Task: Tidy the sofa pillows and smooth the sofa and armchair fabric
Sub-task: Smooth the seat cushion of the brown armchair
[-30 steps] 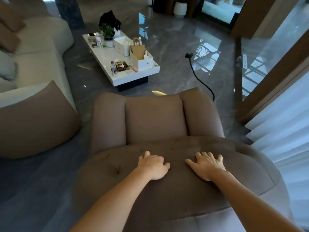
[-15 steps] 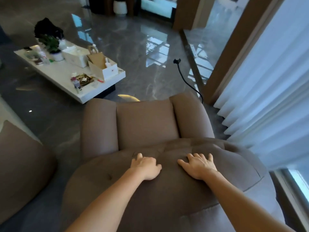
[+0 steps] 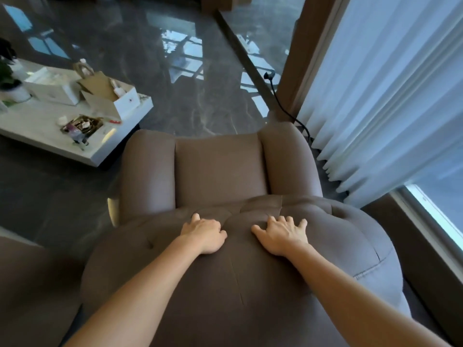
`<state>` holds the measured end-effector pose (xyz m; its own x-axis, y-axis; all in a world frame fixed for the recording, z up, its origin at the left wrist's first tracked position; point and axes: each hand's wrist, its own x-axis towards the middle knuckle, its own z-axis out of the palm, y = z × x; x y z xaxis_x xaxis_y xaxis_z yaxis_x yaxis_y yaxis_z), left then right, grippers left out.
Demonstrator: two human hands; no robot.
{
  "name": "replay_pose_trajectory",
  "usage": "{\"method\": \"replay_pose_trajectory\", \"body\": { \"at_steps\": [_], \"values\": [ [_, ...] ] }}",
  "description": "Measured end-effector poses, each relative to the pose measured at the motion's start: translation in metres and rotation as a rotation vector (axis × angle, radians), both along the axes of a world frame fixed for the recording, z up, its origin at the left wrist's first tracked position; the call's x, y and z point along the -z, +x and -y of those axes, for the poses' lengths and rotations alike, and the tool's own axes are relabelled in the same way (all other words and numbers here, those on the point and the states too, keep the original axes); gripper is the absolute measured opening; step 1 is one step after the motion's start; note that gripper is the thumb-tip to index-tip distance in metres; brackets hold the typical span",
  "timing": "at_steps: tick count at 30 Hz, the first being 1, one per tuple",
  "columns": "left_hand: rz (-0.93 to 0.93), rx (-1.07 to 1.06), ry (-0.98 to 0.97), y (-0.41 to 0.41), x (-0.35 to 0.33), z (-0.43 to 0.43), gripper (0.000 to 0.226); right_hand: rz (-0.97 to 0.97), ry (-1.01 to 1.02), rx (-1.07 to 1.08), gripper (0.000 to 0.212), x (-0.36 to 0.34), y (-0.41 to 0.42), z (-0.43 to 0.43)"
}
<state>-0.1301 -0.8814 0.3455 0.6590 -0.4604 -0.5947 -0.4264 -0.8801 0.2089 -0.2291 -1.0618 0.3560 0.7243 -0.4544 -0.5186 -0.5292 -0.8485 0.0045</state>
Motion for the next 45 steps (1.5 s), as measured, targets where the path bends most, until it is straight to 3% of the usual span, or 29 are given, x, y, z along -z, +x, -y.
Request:
{"method": "replay_pose_trajectory", "body": {
  "at_steps": [13,22,27,45],
  "values": [
    [0.021,0.285,0.079,0.072,-0.010,-0.092,0.048,0.034,0.013,0.323,0.084,0.005,0.029,-0.136],
    [0.068,0.212,0.117,0.096,-0.006,-0.134,0.060,0.049,0.066,0.414,0.086,0.006,0.061,-0.205],
    [0.151,0.186,0.037,0.108,-0.004,-0.153,0.064,0.139,0.083,0.436,0.088,0.007,0.071,-0.214],
    [0.161,0.179,-0.034,0.110,-0.028,-0.153,0.045,0.118,0.177,0.409,0.072,-0.015,0.073,-0.202]
  ]
}}
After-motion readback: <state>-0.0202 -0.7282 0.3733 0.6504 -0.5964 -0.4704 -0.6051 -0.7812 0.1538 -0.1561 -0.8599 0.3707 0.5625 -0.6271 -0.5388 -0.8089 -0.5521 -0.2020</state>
